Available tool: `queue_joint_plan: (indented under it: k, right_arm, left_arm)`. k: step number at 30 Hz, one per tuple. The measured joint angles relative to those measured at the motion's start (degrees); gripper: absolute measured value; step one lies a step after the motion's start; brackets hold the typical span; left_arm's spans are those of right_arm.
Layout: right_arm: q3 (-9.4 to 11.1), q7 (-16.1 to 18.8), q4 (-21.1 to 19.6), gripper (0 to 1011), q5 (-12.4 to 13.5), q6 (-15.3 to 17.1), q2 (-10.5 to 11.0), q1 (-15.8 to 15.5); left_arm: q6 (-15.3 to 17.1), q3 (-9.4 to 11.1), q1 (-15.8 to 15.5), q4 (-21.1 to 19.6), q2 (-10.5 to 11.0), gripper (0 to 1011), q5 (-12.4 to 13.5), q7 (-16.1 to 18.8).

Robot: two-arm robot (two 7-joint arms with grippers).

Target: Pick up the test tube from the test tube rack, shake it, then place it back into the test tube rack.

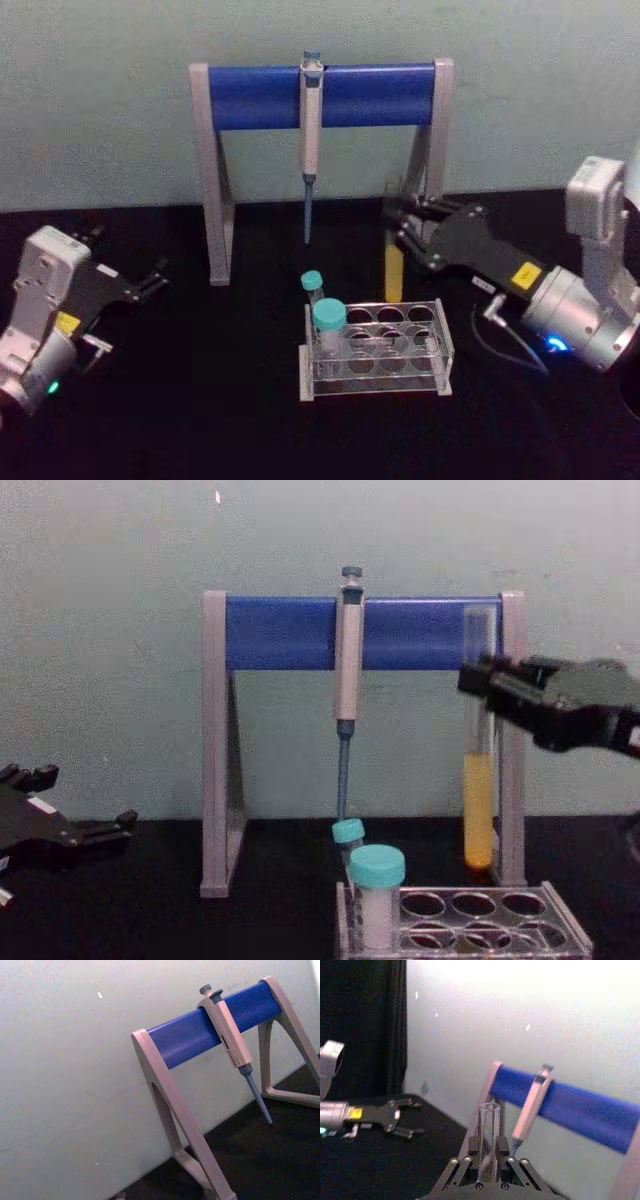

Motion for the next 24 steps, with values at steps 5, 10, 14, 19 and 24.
queue_joint_plan:
  k: [5, 10, 14, 19, 24]
  right_arm:
    - [1.56, -1.72, -0.64, 229, -0.24, -2.35, -0.65, -0.99]
    - [2.80, -2.99, -0.13, 229, -0.42, -3.15, -1.60, -1.32]
    - [3.49, -3.60, 0.38, 229, -0.58, -3.36, -2.27, -1.44]
    - [4.04, -4.02, 0.63, 229, -0.98, -3.31, -2.87, -1.52]
    - [4.29, -4.05, 0.68, 229, -1.06, -2.80, -3.22, -1.57]
  left_arm:
    - [0.00, 0.00, 0.00, 0.00, 0.00, 1001, 0.00, 0.00]
    - [0.00, 0.00, 0.00, 0.00, 0.00, 1001, 0.00, 0.00]
    - [0.00, 0.00, 0.00, 0.00, 0.00, 1001, 0.00, 0.00]
    - [0.00, 0.00, 0.00, 0.00, 0.00, 1001, 0.01, 0.00]
    - [0.00, 0.00, 0.00, 0.00, 0.00, 1001, 0.00, 0.00]
